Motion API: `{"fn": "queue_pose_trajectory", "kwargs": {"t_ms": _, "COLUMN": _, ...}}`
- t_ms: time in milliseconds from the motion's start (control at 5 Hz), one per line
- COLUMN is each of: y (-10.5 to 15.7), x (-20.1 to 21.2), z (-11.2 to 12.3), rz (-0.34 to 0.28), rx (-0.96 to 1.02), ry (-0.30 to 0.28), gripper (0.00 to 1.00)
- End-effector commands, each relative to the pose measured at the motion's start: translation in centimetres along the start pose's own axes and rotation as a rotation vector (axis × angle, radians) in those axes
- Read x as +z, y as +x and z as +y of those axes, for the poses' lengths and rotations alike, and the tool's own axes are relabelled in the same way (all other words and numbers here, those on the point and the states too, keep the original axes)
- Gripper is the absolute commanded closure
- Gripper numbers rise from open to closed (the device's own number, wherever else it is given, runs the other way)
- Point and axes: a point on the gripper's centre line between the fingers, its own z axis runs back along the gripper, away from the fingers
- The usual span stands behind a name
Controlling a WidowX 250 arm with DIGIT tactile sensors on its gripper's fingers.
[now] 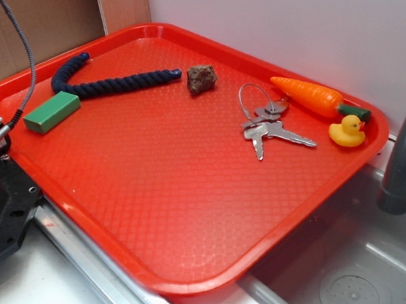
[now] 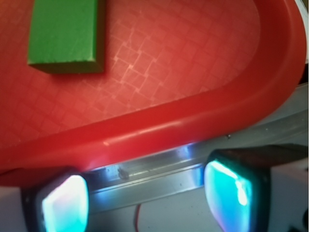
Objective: Grab the green block.
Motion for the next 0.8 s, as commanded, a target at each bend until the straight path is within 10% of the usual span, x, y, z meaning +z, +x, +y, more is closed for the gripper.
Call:
{"fn": "queue_pose_trajectory", "kwargs": {"t_ms": 0, "y": 1.2, "x": 2.0, "z": -0.3, "rz": 0.002, "rx": 0.002, "ry": 0.021, "gripper": 0.0}}
{"fn": "queue_pose_trajectory", "kwargs": {"t_ms": 600, "y": 6.7, "x": 1.3, "z": -1.7, "rz": 0.012, "rx": 0.093, "ry": 0.007, "gripper": 0.0}}
